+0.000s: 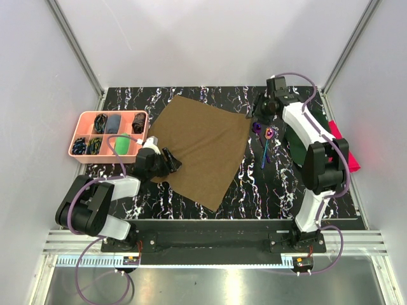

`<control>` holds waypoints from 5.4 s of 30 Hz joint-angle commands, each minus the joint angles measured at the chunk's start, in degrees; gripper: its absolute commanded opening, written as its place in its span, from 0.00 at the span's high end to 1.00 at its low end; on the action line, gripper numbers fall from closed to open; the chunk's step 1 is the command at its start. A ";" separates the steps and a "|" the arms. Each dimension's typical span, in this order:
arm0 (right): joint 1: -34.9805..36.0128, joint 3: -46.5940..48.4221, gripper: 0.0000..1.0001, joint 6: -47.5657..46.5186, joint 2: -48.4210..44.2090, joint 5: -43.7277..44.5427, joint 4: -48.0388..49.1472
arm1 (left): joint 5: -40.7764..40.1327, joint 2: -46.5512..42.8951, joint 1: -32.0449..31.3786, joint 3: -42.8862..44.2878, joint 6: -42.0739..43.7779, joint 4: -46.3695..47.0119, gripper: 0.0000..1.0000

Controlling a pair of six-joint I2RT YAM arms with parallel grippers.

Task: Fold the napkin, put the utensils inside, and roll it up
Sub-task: Flatten the napkin out, then fold the napkin

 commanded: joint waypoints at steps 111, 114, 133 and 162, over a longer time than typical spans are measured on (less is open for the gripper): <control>11.82 -43.48 0.32 8.36 -29.74 -2.01 5.96 | -20.09 -5.70 -51.77 16.97 6.73 -20.89 0.27; 6.81 -40.85 0.24 7.48 -39.58 1.50 0.87 | -21.67 1.75 -55.64 20.84 10.06 -18.87 0.29; -5.68 -34.78 0.18 1.24 -47.69 1.51 -8.46 | -22.99 19.27 -62.42 33.59 24.22 -17.63 0.46; -5.95 -36.71 0.16 0.62 -48.31 -0.25 -7.76 | -27.56 26.31 -62.77 36.06 23.78 -14.73 0.62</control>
